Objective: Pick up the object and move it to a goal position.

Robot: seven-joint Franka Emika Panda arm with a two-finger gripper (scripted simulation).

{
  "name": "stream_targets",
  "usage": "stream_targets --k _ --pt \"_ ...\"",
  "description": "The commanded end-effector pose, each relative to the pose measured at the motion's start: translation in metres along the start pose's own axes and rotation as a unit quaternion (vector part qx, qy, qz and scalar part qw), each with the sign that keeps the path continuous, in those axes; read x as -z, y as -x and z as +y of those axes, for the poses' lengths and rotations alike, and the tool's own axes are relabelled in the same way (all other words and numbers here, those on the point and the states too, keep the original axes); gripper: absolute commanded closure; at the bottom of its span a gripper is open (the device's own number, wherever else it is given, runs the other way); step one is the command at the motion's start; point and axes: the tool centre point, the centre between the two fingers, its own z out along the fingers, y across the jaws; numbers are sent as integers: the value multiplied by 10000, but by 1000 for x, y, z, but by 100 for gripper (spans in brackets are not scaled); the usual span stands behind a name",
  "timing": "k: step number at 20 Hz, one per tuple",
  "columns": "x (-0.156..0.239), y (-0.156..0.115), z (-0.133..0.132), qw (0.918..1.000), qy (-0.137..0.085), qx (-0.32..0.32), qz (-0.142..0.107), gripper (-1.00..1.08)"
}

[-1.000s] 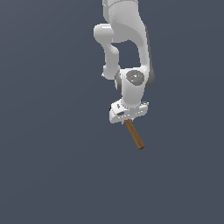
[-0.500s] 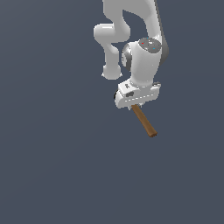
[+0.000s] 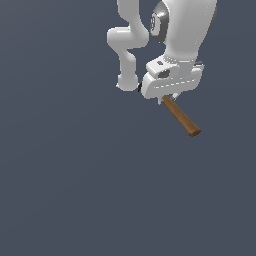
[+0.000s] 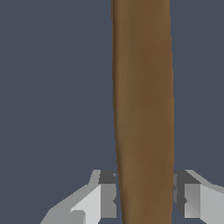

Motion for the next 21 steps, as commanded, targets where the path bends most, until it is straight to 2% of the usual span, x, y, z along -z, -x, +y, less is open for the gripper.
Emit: stream_targets --k 1,11,21 --pt "28 0 -8 10000 1 -3 12 108" --pt "102 -1 -29 10000 1 -12 10 108" --pt "122 -4 -34 10000 0 -17 10 108"
